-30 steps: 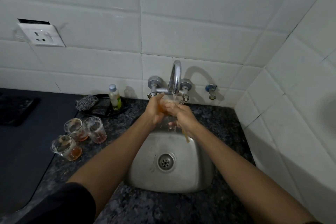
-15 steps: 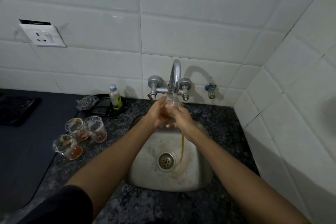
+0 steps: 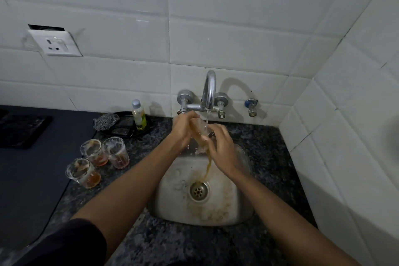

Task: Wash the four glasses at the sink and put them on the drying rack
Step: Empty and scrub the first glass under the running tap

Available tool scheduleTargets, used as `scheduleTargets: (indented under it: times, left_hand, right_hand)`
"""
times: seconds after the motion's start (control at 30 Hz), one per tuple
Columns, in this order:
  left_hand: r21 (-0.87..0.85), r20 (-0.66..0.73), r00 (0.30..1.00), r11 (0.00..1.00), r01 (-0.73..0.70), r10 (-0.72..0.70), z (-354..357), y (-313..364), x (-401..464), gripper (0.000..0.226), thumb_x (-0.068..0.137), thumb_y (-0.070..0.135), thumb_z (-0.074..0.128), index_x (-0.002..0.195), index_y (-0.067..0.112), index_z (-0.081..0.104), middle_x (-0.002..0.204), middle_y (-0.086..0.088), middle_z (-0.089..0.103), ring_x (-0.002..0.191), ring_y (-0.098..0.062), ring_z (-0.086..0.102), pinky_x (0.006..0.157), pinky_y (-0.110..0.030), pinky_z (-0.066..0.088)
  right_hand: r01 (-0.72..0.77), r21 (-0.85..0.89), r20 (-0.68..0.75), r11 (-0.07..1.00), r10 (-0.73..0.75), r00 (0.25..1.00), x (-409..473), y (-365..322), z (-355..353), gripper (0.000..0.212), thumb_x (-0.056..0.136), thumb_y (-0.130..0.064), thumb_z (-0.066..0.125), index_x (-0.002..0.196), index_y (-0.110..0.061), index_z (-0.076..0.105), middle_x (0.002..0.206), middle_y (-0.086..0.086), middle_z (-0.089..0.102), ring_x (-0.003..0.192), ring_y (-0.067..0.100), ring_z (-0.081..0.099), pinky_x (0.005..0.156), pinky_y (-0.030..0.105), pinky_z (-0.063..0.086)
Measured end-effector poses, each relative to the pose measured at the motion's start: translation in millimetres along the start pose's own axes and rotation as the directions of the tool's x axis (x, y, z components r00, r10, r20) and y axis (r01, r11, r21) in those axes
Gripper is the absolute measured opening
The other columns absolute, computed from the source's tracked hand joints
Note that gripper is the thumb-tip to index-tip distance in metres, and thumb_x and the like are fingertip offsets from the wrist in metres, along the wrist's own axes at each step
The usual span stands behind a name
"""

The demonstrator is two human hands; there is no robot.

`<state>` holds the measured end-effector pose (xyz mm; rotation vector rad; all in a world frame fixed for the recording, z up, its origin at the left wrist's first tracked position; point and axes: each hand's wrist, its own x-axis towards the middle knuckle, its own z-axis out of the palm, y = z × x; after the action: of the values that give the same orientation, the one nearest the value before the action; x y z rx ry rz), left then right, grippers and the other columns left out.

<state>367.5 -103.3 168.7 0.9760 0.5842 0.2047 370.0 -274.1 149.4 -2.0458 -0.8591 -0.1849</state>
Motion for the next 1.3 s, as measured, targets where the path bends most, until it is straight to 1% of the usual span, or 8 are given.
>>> scheduleTargets:
  times: [0.13,0.33,0.47,0.6,0.8,1.0,1.17,1.3]
  left_hand:
    - [0.101,-0.025,0.997,0.992,-0.076,0.079,1.7,7.3,-0.2,0.061,0.061,0.019,0.079,0.115,0.005,0.055,0.102,-0.012,0.059,0.087,-0.023,0.062,0.073,-0.042,0.057]
    - [0.183,0.006,0.985,0.968,-0.171,0.173,-1.8,8.1,-1.1,0.051,0.075,0.01,0.08,0.12,0.014,0.056,0.115,-0.009,0.069,0.103,-0.026,0.07,0.088,-0.042,0.059]
    - [0.114,0.073,0.993,0.989,-0.098,0.09,-6.6,5.5,1.9,0.04,0.08,0.031,0.08,0.108,0.005,0.071,0.103,-0.014,0.074,0.096,-0.033,0.072,0.094,-0.052,0.057]
    - [0.056,0.036,0.998,0.997,0.049,-0.051,-4.0,-4.5,-3.5,0.038,0.084,0.042,0.076,0.101,0.009,0.071,0.097,-0.015,0.074,0.087,-0.03,0.074,0.08,-0.043,0.059]
    - [-0.125,0.28,0.951,0.977,0.171,-0.131,-2.1,-12.6,-11.9,0.053,0.105,0.043,0.04,0.119,-0.001,0.065,0.109,-0.019,0.069,0.095,-0.028,0.07,0.089,-0.042,0.053]
    - [0.137,0.138,0.975,0.978,0.158,-0.176,3.0,-8.7,0.2,0.053,0.088,0.05,0.074,0.119,0.006,0.073,0.118,-0.015,0.074,0.106,-0.03,0.071,0.087,-0.043,0.059]
    - [-0.019,0.122,0.988,0.995,0.096,-0.093,3.9,-12.2,-1.2,0.024,0.096,0.032,0.066,0.094,0.01,0.075,0.096,-0.011,0.074,0.081,-0.022,0.072,0.08,-0.039,0.056]
    - [-0.148,0.232,0.971,0.984,0.097,-0.061,6.5,-22.7,-9.8,0.044,0.104,0.042,0.045,0.089,0.013,0.075,0.093,-0.006,0.071,0.091,-0.022,0.066,0.081,-0.038,0.051]
  right_hand:
    - [-0.017,-0.011,0.027,1.0,0.018,0.999,2.7,-3.5,1.3,0.038,0.103,-0.019,0.062,0.14,-0.008,0.059,0.136,0.006,0.059,0.119,0.015,0.058,0.098,0.025,0.048]
    - [0.009,-0.04,0.059,0.999,-0.007,0.998,0.3,-3.5,7.1,0.049,0.103,-0.016,0.062,0.15,-0.005,0.051,0.148,0.011,0.054,0.134,0.018,0.051,0.113,0.03,0.043]
    - [0.205,-0.147,0.108,0.968,-0.19,0.976,-2.7,-2.8,7.1,0.064,0.1,0.001,0.062,0.159,-0.002,0.036,0.163,0.018,0.038,0.151,0.026,0.036,0.124,0.028,0.031]
    - [0.305,-0.209,0.034,0.929,-0.305,0.952,7.1,-13.5,8.6,0.053,0.099,0.008,0.056,0.15,-0.002,0.05,0.152,0.017,0.054,0.143,0.025,0.049,0.121,0.032,0.037]
    - [-0.203,0.09,-0.18,0.975,0.216,0.96,30.7,-20.7,11.1,0.033,0.096,0.002,0.062,0.125,-0.008,0.074,0.108,0.007,0.079,0.095,0.015,0.074,0.088,0.034,0.061]
    - [0.233,-0.24,-0.061,0.942,-0.254,0.965,28.6,-5.4,-2.4,0.045,0.083,0.01,0.076,0.126,-0.002,0.072,0.126,0.014,0.073,0.118,0.021,0.07,0.106,0.029,0.053]
    - [0.007,-0.066,-0.19,0.998,-0.02,0.982,28.9,-22.3,6.3,0.035,0.09,0.009,0.069,0.123,-0.003,0.074,0.125,0.012,0.073,0.118,0.015,0.068,0.103,0.01,0.047]
    - [0.222,-0.207,0.006,0.953,-0.225,0.974,32.5,-20.5,2.1,0.048,0.082,0.014,0.074,0.128,0.0,0.07,0.131,0.016,0.07,0.122,0.027,0.068,0.109,0.035,0.051]
